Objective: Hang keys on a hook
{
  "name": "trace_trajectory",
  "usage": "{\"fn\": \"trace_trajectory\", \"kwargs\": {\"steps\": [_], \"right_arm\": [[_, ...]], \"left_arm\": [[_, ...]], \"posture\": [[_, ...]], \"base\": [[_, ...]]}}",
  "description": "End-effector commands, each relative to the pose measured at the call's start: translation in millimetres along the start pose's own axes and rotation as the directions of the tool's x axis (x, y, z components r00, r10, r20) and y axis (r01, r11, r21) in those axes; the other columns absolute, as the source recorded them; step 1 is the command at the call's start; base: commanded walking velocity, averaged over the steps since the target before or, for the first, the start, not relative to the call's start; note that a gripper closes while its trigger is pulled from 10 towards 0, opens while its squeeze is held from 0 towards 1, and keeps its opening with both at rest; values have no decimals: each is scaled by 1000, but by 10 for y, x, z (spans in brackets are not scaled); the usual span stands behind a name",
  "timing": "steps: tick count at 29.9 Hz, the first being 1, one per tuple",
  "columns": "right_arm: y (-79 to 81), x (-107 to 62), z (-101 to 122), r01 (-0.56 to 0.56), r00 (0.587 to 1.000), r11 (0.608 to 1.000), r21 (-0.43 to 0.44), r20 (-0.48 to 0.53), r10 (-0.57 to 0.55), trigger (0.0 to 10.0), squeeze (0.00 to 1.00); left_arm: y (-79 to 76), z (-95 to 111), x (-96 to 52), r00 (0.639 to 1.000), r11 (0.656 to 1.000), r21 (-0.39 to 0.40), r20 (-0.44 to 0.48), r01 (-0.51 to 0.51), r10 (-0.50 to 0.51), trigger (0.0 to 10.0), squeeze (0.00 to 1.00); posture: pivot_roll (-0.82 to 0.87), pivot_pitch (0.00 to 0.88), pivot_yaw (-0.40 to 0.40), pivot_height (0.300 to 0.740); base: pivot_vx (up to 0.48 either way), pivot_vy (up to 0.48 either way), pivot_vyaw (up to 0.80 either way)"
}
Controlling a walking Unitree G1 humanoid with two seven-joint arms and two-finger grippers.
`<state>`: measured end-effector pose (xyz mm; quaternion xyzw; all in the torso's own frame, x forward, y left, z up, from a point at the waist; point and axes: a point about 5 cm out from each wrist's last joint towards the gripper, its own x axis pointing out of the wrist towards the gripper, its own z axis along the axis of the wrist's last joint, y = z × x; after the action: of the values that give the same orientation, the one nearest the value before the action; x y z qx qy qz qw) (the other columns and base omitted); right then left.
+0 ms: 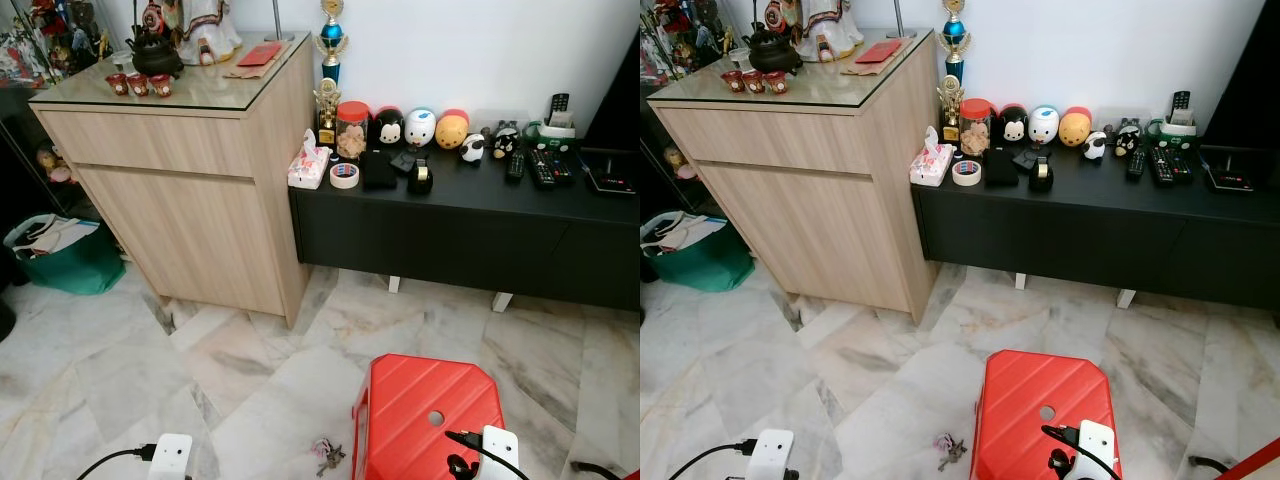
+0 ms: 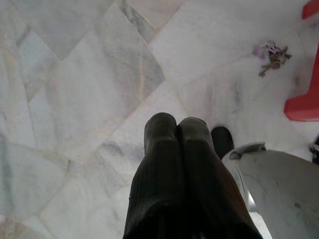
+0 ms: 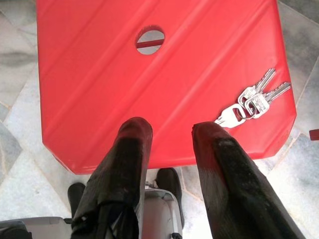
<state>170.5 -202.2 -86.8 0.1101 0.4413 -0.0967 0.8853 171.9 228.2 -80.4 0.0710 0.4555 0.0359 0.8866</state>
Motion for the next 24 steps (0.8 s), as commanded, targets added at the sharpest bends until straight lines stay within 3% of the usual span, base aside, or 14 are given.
{"fn": "trace_trajectory", "kwargs": {"steps": [1,12,20,24], "right_arm": [[5,-15,-87,2,1000,1000,14,-27,-1,10000,0],[-52,-36,-147,17,999,1000,20,-42,-16,10000,0],[-19,-6,-30,4,1000,1000,18,-14,-4,10000,0],[-28,-3,-14,9,1000,1000,25,-14,-8,10000,0]], "left_arm": [[24,-89,-18,1000,1000,8,-30,-5,5,10000,0],[-15,-128,-25,999,1000,-5,-34,5,-5,10000,0],[2,-16,5,1000,1000,-8,-25,-3,3,10000,0],[-9,-44,1,999,999,34,-42,6,-4,10000,0]], "posture": [[-75,0,60,740],[-79,0,51,740],[-50,0,30,740],[-49,0,29,740]], "base": [[0,0,0],[0,0,0],[0,0,0],[0,0,0]]}}
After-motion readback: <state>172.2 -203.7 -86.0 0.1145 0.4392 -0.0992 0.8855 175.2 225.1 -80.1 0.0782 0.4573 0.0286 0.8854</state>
